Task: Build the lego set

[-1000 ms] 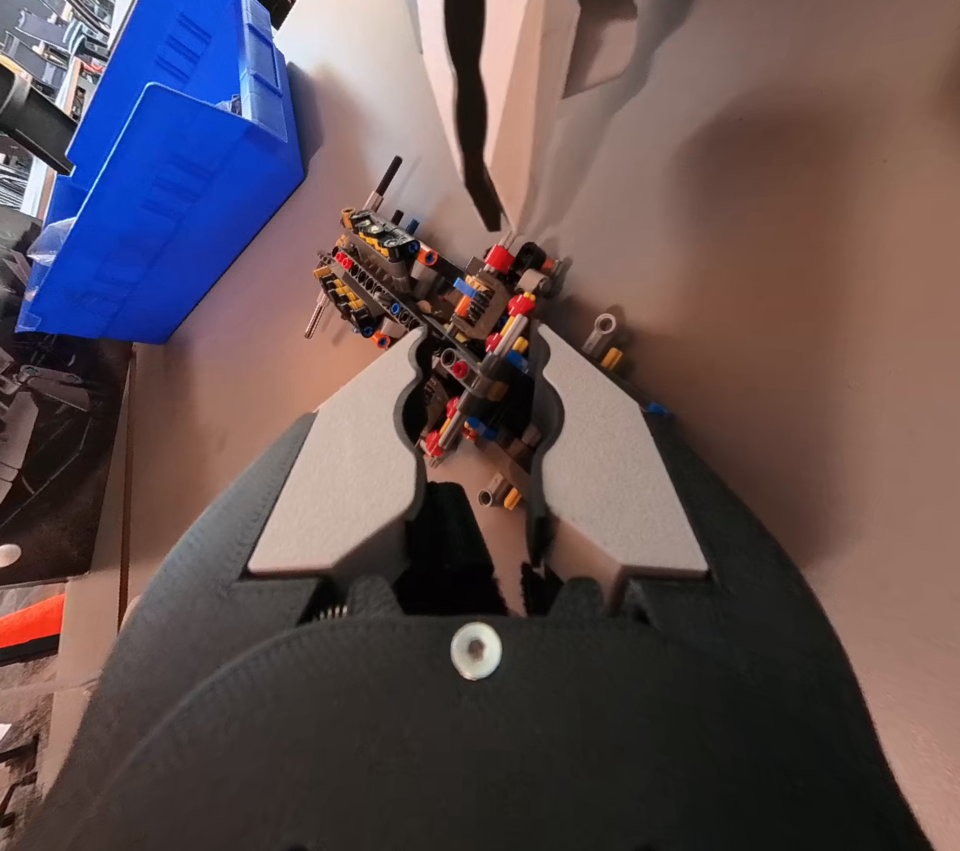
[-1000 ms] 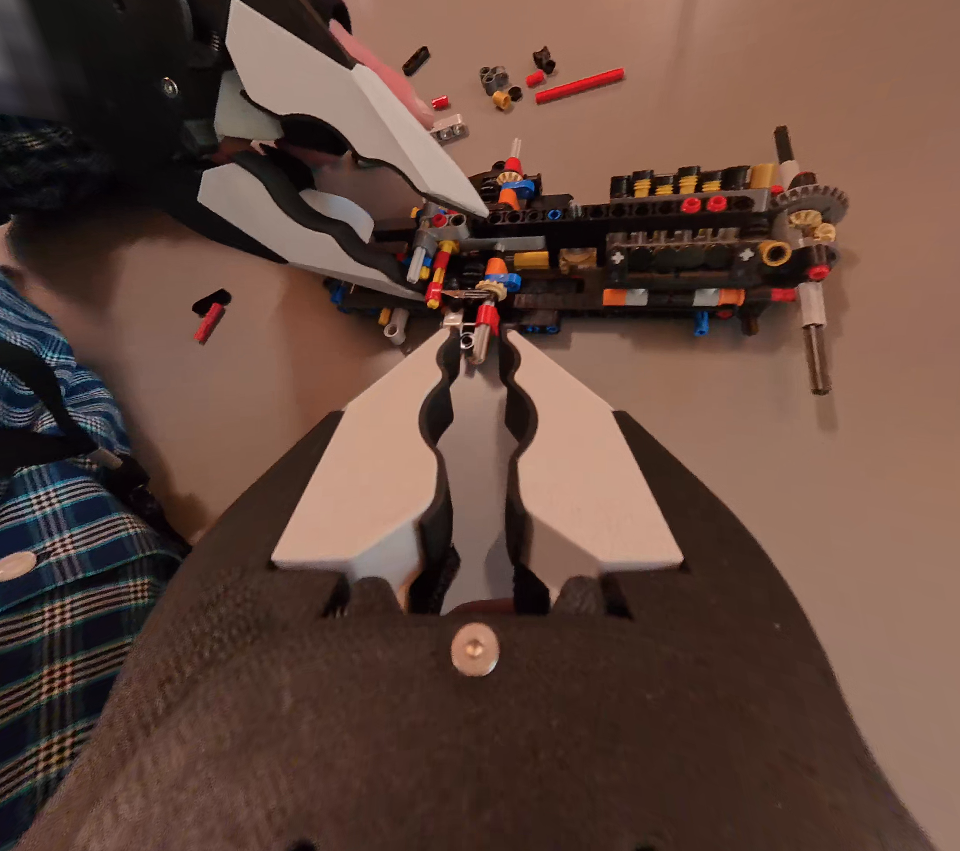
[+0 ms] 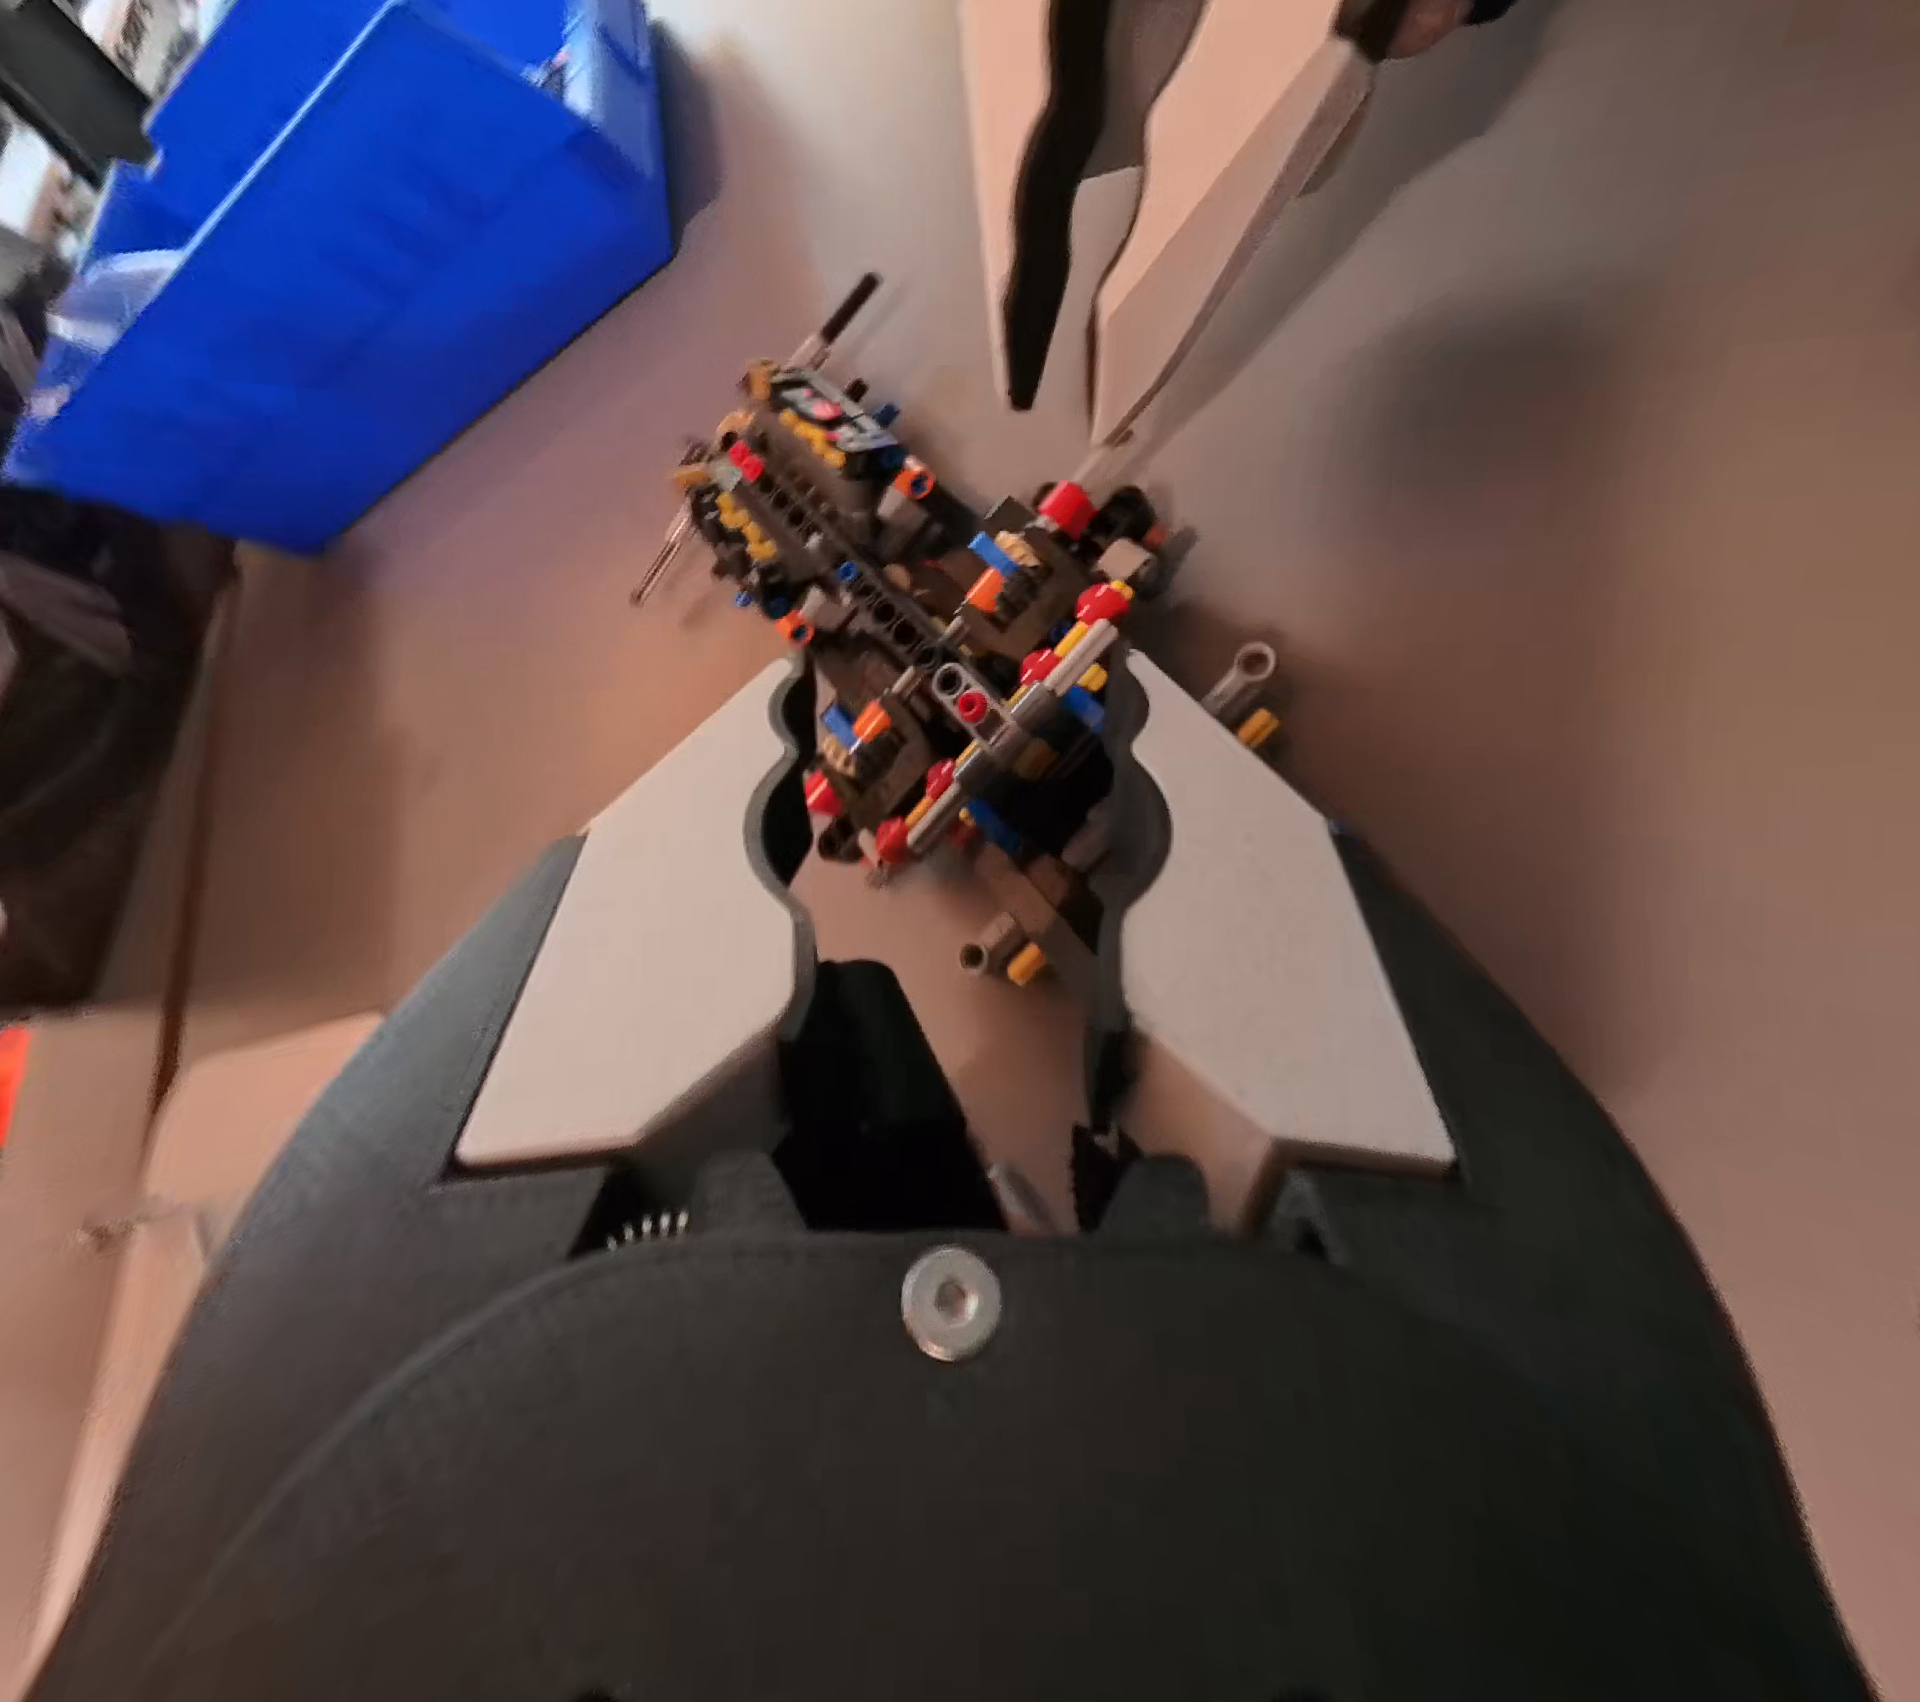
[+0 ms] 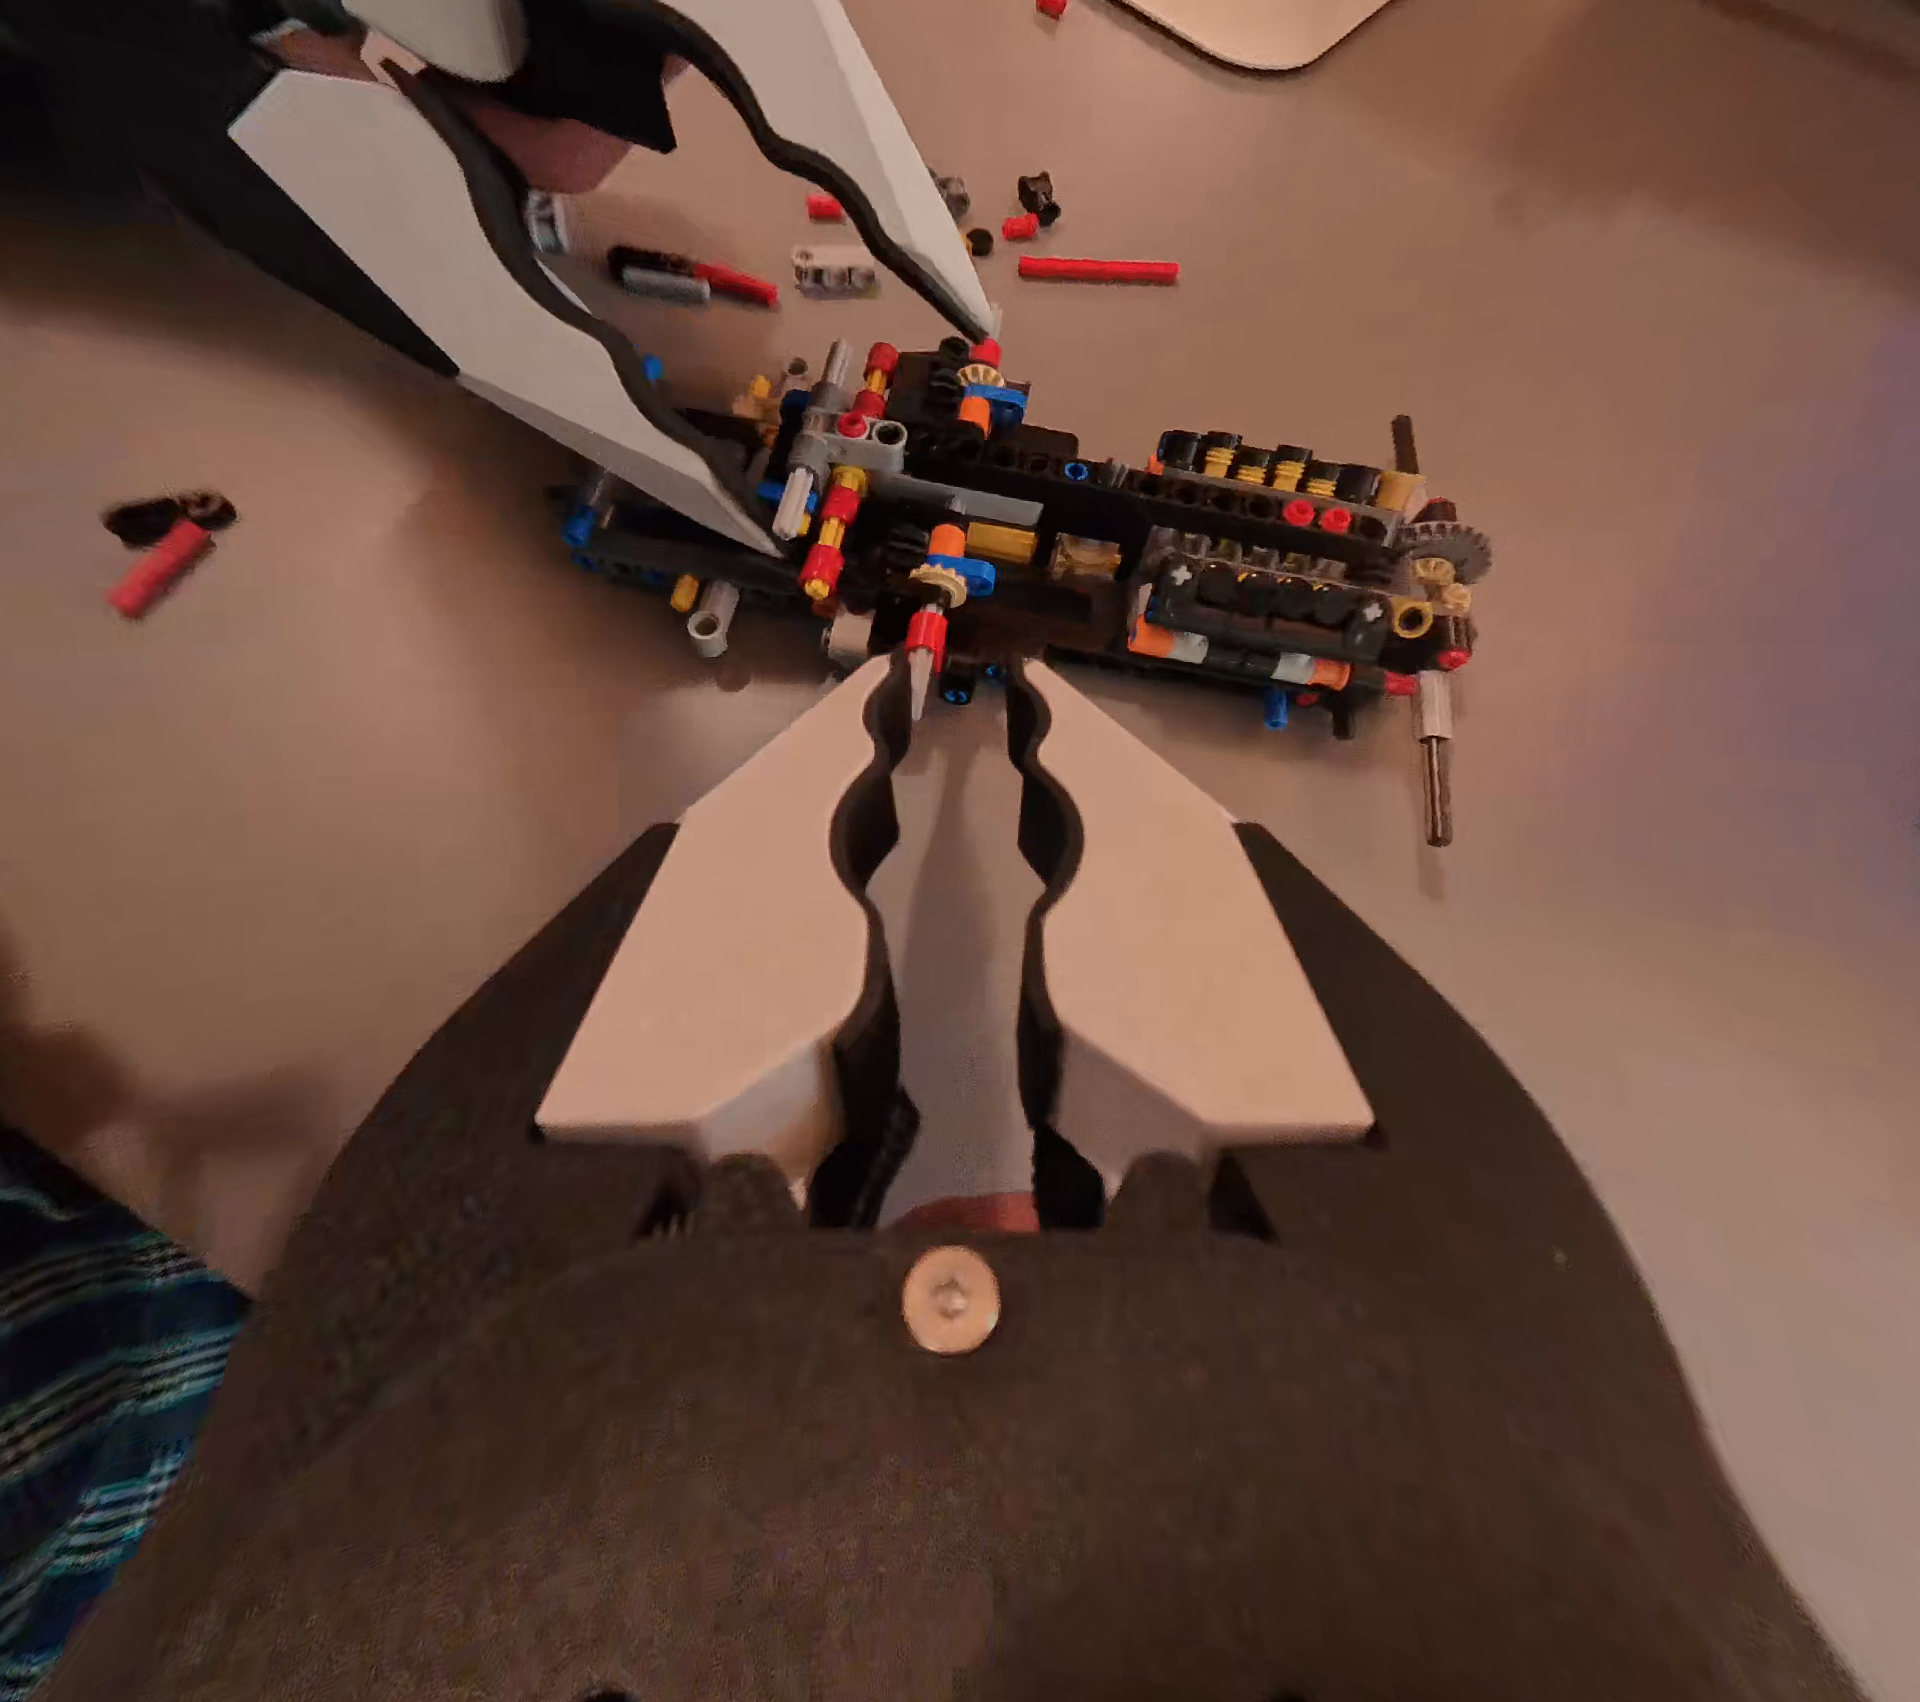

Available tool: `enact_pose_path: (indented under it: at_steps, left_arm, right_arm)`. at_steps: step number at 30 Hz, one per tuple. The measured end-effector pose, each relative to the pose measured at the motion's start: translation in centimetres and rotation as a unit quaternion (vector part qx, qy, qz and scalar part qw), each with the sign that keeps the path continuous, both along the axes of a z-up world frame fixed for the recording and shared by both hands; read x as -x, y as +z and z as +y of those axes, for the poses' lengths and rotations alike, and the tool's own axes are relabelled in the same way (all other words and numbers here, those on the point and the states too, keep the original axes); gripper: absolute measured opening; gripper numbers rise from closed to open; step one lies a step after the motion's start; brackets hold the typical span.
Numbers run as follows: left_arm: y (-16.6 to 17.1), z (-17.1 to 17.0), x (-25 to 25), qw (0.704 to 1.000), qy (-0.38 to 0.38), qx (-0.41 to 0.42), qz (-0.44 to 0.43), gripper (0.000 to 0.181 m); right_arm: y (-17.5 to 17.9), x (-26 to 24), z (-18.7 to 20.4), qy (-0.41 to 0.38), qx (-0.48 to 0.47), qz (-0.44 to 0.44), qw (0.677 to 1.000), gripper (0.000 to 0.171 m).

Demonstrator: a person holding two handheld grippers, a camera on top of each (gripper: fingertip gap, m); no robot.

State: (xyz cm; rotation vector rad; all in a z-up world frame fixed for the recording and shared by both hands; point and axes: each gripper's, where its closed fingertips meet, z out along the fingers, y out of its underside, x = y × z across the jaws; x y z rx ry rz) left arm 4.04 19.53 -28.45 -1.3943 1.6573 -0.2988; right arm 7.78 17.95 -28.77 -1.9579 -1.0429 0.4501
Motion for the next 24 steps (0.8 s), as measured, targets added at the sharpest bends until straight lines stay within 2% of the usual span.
enact_pose_path:
  at_steps: [7, 16, 24]
  left_arm:
    - [0.8, 1.1, 2.2, 0.997, 0.041, 0.058, -0.029, 0.054]
    - [-1.5, 0.9, 3.7, 0.990, 0.095, 0.101, 0.008, 0.060]
    - [-2.0, 0.2, 3.5, 0.987, 0.097, 0.125, -0.001, 0.041]
  right_arm:
    - [1.6, 0.4, 1.2, 0.009, 0.027, 0.049, 0.998, 0.013]
    - [2.1, 2.8, 3.6, 0.041, 0.062, 0.049, 0.996, 0.023]
    - [0.1, 4.5, 4.8, 0.066, 0.101, -0.001, 0.993, 0.022]
